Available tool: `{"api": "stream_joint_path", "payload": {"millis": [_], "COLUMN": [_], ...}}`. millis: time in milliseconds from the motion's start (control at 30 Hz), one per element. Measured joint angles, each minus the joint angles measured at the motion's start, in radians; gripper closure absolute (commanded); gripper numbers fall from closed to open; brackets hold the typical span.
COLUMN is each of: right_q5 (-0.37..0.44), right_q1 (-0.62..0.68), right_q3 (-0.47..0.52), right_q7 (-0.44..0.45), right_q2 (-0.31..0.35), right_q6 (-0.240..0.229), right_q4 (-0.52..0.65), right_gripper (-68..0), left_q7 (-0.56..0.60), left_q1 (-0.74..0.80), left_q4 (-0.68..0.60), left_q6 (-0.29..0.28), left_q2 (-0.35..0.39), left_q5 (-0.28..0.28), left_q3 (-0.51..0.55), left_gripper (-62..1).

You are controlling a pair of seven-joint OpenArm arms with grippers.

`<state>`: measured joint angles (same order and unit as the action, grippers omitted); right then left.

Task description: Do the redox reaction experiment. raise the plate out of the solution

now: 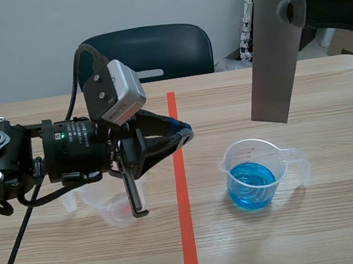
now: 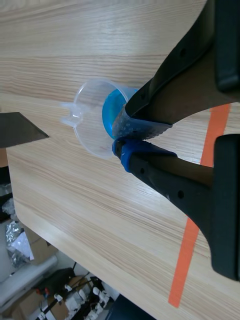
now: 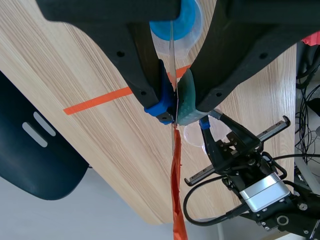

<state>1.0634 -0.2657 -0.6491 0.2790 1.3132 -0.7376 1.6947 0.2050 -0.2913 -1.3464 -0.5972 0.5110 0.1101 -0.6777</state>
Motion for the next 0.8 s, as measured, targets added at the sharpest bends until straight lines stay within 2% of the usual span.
{"api": "stream_joint_path", "payload": {"millis": [200, 300, 800], "right_q5": [0.0, 0.0, 0.0], "right_q1": [0.0, 0.0, 0.0], "right_q3": [0.0, 0.0, 0.0], "right_q7": [0.0, 0.0, 0.004], "right_q2": [0.0, 0.0, 0.0], "right_q6": [0.0, 0.0, 0.0], "right_q4": [0.0, 0.0, 0.0], "right_gripper": [-0.6, -0.6, -0.6], "left_q7": [-0.034, -0.037, -0.037], "left_q1": [0.0, 0.0, 0.0], "left_q4": [0.0, 0.0, 0.0], "left_q6": [-0.007, -0.035, -0.052], "left_q2": [-0.007, -0.007, -0.007], "left_q5": [0.0, 0.0, 0.0], "left_q3": [-0.002, -0.004, -0.005], "left_gripper": [-2.1, -2.1, -2.1]}}
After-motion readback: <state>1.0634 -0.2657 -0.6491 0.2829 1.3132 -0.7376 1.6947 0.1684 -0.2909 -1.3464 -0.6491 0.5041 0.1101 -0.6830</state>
